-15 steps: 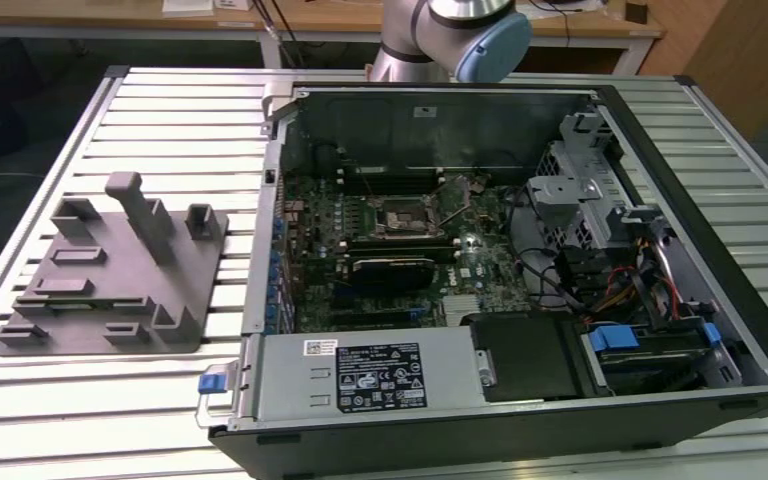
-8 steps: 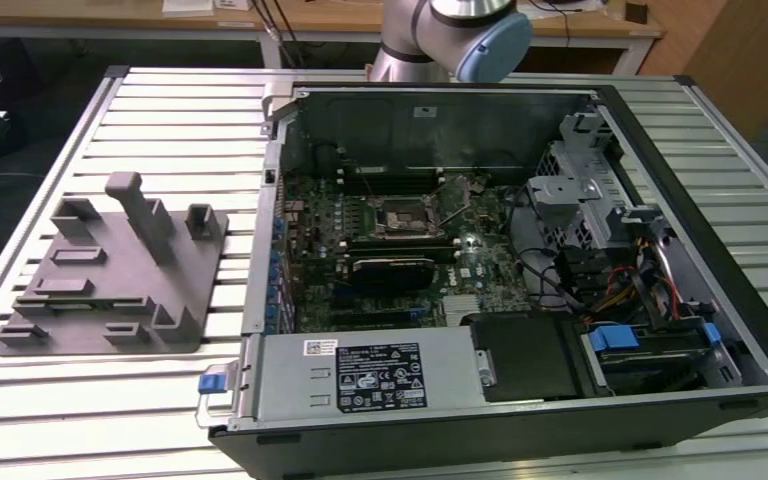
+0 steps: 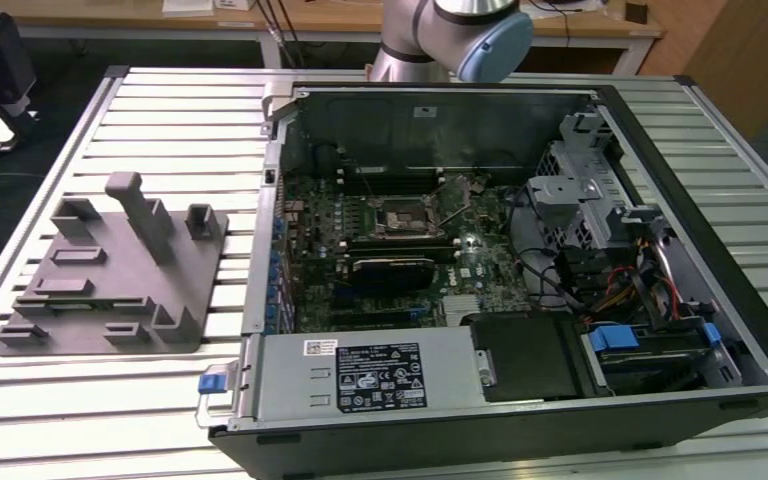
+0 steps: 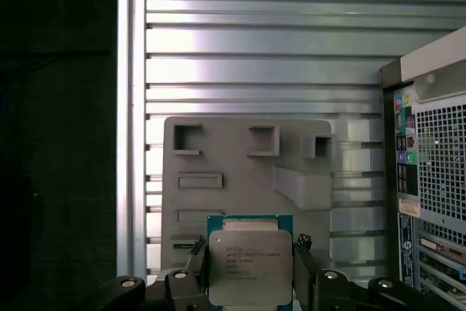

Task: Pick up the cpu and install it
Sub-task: 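Pick up the cpu and move it towards the insertion slot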

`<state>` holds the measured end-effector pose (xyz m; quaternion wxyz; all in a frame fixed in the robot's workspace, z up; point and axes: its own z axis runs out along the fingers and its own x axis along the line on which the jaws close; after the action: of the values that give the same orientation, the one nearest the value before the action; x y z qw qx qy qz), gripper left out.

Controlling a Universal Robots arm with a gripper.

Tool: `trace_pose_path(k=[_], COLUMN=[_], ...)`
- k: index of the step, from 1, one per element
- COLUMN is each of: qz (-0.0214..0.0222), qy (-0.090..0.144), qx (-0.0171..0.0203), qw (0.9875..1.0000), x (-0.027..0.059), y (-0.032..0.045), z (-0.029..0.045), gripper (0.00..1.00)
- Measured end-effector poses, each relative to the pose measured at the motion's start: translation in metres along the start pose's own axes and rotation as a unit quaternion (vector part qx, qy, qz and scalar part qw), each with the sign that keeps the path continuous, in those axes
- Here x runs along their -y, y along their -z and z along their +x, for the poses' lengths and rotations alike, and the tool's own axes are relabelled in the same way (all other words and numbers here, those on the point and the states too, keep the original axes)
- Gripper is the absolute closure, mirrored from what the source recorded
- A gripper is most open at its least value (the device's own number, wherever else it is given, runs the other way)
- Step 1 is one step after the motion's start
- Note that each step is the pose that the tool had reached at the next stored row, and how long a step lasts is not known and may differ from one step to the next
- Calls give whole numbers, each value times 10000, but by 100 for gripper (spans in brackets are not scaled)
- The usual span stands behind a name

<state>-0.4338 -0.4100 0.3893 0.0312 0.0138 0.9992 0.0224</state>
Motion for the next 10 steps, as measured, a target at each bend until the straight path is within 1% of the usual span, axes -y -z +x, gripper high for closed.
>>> trace_pose_path(k=[5, 10], qz=[0, 0], qy=[0, 0], qx=[0, 0], qw=[10000, 10000], x=[-5, -10], y=[-11, -20], z=[-168, -317], gripper=[45, 45])
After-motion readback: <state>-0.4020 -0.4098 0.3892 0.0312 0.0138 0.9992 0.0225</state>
